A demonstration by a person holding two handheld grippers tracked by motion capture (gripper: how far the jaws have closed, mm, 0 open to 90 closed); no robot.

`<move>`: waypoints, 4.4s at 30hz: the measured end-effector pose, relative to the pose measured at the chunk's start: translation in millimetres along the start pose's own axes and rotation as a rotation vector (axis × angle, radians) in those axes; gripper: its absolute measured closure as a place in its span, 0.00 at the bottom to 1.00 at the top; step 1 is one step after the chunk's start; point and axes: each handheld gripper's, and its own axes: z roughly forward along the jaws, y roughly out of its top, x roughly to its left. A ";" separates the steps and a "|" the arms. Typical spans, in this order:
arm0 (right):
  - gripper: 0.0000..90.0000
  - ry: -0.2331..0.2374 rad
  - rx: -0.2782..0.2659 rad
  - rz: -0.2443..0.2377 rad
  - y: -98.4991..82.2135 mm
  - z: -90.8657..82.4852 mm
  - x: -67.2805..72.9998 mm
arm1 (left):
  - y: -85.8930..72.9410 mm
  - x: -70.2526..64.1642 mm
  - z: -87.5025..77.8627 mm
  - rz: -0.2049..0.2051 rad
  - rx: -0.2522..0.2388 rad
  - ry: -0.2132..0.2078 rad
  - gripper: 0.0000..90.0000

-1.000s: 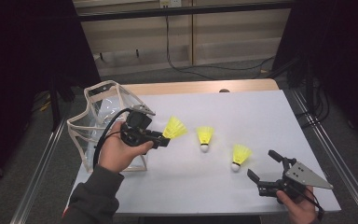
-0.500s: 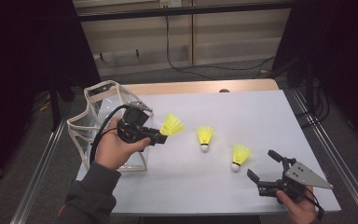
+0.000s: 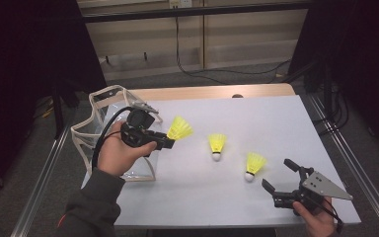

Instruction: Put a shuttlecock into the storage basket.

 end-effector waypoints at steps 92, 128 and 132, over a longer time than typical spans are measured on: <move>0.01 0.003 -0.004 0.001 0.5 -0.7 -0.3 | 33.3 33.4 -35.3 -0.087 -0.025 0.112 0.72; 0.01 0.002 -0.005 0.001 0.4 -0.4 0.3 | 31.9 48.2 -50.0 -0.137 -0.042 0.156 0.72; 0.01 0.002 -0.006 0.001 0.4 -0.6 0.1 | 32.0 50.0 -50.5 -0.134 -0.039 0.162 0.72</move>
